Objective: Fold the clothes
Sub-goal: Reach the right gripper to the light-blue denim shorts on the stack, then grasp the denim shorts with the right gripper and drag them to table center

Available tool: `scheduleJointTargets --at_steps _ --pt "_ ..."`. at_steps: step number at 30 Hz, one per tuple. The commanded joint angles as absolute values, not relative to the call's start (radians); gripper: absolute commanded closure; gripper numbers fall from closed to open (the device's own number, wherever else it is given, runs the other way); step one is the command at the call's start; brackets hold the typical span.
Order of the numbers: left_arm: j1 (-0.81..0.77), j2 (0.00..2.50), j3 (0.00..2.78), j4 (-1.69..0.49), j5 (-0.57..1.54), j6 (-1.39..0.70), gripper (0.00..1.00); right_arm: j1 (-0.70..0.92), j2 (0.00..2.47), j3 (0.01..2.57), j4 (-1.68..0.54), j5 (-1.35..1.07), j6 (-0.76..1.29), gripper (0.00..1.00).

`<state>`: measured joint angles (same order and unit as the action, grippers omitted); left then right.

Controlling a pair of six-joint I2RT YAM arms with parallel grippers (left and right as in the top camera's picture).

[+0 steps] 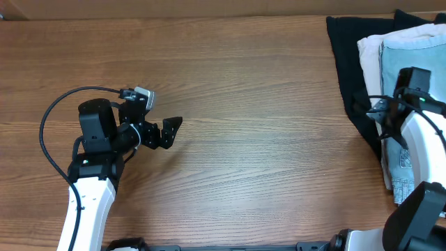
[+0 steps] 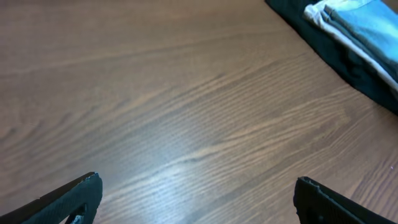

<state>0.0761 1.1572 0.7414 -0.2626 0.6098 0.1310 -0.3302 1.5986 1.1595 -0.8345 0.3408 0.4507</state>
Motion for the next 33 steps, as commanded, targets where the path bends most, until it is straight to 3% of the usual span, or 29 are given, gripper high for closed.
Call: scheduleJointTargets --at_steps 1,12,14,17,24,30,33 --pt "0.078 1.159 0.76 -0.233 0.629 0.141 0.0 -0.351 1.628 1.158 -0.796 0.404 0.464 0.15" --pt "0.078 1.189 0.76 -0.231 0.626 0.141 0.0 -0.348 1.661 1.039 -0.663 0.336 0.376 0.14" --pt "0.078 1.196 0.76 -0.231 0.625 0.13 0.0 -0.348 1.662 1.038 -0.659 0.336 0.365 0.16" --pt "0.078 1.208 0.76 -0.231 0.625 0.13 0.0 -0.348 1.665 1.028 -0.652 0.336 0.365 0.29" --pt "0.078 1.209 0.76 -0.231 0.625 0.108 0.0 -0.348 1.666 0.958 -0.564 0.337 0.362 0.32" --pt "0.078 1.209 0.76 -0.231 0.629 0.073 0.0 -0.348 1.665 0.962 -0.568 0.337 0.363 0.68" --pt "0.078 1.209 0.76 -0.23 0.629 0.071 0.0 -0.348 1.665 0.999 -0.606 0.315 0.362 0.93"
